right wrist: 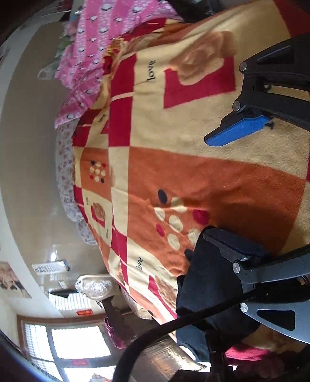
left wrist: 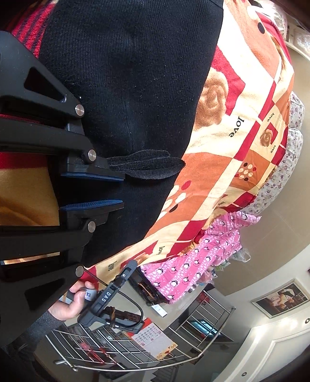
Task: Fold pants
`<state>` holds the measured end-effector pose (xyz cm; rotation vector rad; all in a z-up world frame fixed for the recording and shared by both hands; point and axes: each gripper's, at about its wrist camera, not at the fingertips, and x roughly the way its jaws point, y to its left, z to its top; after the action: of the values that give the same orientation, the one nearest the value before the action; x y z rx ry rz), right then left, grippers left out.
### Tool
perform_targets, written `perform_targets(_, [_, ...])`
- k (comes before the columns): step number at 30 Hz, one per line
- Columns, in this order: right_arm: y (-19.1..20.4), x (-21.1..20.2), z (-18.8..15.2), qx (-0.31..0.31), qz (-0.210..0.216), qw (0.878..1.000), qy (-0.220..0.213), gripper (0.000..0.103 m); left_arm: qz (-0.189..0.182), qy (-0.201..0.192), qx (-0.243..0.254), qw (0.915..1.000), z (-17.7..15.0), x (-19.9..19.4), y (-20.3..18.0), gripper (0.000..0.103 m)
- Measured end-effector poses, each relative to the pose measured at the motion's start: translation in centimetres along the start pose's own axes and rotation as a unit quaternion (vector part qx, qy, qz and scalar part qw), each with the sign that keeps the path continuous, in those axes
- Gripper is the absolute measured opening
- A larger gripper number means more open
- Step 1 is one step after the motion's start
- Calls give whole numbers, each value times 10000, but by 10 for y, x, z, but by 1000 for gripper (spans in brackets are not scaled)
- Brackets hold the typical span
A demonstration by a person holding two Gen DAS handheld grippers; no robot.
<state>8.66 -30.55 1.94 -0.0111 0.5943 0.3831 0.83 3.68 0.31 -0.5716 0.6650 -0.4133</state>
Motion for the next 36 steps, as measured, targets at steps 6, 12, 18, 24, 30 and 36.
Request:
perform_targets(6, [0, 14, -2, 94, -71, 9993, 347, 69, -103, 22, -208, 9997, 1, -1, 3, 15])
perform_targets(12, [1, 15, -3, 48, 76, 9992, 391, 69, -52, -56, -398, 9992, 1, -7, 1, 15])
perform_targets(18, [-6, 14, -5, 230, 268, 9985, 425, 69, 138, -719, -780, 9943, -9, -73, 12, 16])
perform_targets(24, [-7, 15, -5, 267, 338, 9980, 460, 69, 895, -1580, -2286, 9564, -30, -142, 72, 43])
perform_targets(30, [-9, 15, -5, 287, 383, 9977, 480, 69, 601, -1596, -3216, 9314, -30, -139, 113, 43])
perform_targets(36, [-8, 15, -5, 294, 351, 9978, 476, 69, -139, -1765, -4129, 8934, -38, -134, 151, 44])
